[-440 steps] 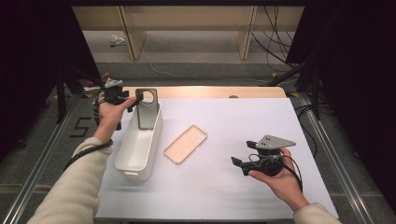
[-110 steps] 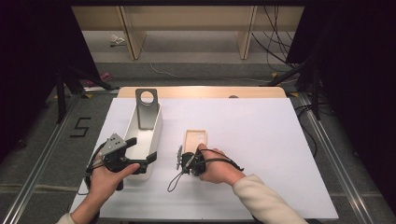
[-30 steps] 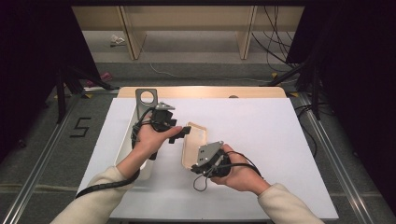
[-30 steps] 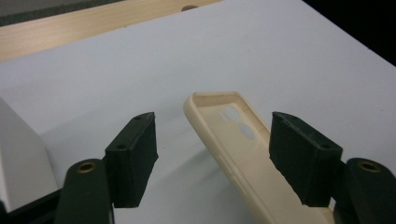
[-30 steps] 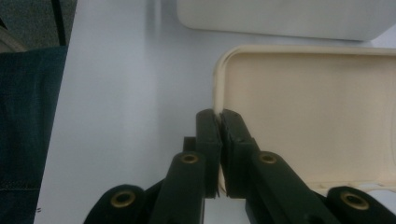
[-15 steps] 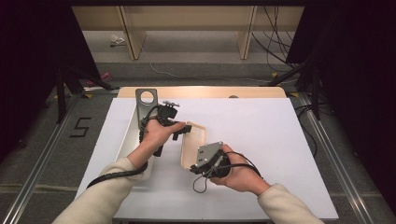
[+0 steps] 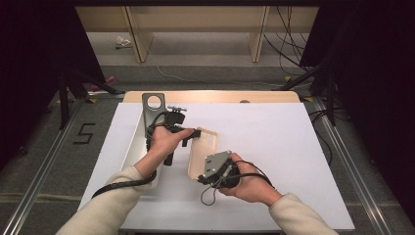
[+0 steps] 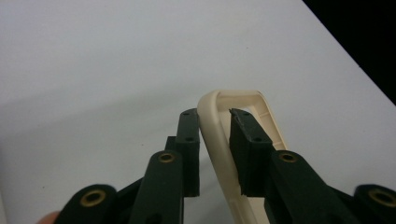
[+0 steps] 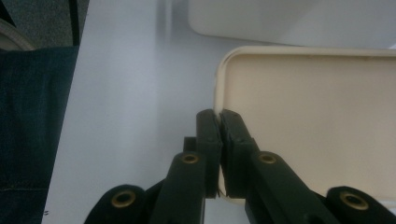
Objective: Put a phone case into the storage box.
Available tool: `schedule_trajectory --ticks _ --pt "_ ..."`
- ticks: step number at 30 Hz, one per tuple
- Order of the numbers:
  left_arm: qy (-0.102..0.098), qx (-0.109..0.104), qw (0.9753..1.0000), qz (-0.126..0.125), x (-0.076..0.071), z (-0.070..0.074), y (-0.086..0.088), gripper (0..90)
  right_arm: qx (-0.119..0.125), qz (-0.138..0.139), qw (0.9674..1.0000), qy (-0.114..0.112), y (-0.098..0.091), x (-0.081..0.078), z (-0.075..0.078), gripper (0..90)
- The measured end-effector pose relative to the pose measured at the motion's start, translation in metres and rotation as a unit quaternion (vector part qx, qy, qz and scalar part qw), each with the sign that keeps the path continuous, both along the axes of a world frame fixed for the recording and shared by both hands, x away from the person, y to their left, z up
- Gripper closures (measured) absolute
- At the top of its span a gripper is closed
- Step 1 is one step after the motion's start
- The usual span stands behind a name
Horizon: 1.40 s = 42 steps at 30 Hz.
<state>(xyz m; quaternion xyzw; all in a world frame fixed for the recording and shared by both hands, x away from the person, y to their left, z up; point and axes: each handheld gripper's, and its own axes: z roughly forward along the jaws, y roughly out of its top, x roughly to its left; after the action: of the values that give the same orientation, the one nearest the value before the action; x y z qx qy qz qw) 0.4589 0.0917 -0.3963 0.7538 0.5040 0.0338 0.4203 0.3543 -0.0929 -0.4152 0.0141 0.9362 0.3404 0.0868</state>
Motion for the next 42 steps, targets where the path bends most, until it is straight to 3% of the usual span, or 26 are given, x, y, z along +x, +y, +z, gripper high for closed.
schedule_trajectory --ticks 6,9,12,18,20,25,33,38,42 --pt "-0.013 -0.044 0.9989 -0.003 -0.007 0.009 -0.005 80.4 -0.005 -0.003 1.0000 0.004 0.001 0.001 -0.004 87.7" --pt "-0.039 -0.055 0.9976 -0.014 -0.014 0.015 -0.010 81.6 -0.011 -0.004 0.9999 0.002 0.001 0.002 -0.007 86.7" --pt "-0.098 -0.022 0.9946 -0.026 -0.021 0.021 -0.013 81.8 0.008 -0.022 0.9997 -0.005 -0.001 0.004 -0.007 73.7" --pt "-0.167 0.004 0.9854 -0.034 -0.029 0.022 -0.007 81.7 0.051 -0.075 0.9958 -0.011 -0.009 0.010 -0.004 44.3" --pt "-0.181 0.004 0.9830 -0.030 -0.032 0.021 -0.003 81.7 0.061 -0.089 0.9941 -0.009 -0.012 0.011 -0.004 39.8" --pt "-0.199 -0.007 0.9798 -0.014 -0.039 0.019 0.008 81.7 0.088 -0.114 0.9895 0.011 -0.020 0.014 -0.003 31.1" --pt "-0.219 -0.024 0.9754 0.006 -0.052 0.013 0.024 81.7 0.120 -0.144 0.9823 0.007 -0.032 0.015 0.001 22.5" --pt "-0.231 -0.030 0.9726 0.008 -0.057 0.012 0.031 81.7 0.126 -0.160 0.9791 0.005 -0.039 0.016 0.000 19.0" --pt "-0.239 -0.031 0.9706 0.008 -0.059 0.013 0.036 81.7 0.139 -0.177 0.9743 0.003 -0.045 0.017 -0.001 17.8"
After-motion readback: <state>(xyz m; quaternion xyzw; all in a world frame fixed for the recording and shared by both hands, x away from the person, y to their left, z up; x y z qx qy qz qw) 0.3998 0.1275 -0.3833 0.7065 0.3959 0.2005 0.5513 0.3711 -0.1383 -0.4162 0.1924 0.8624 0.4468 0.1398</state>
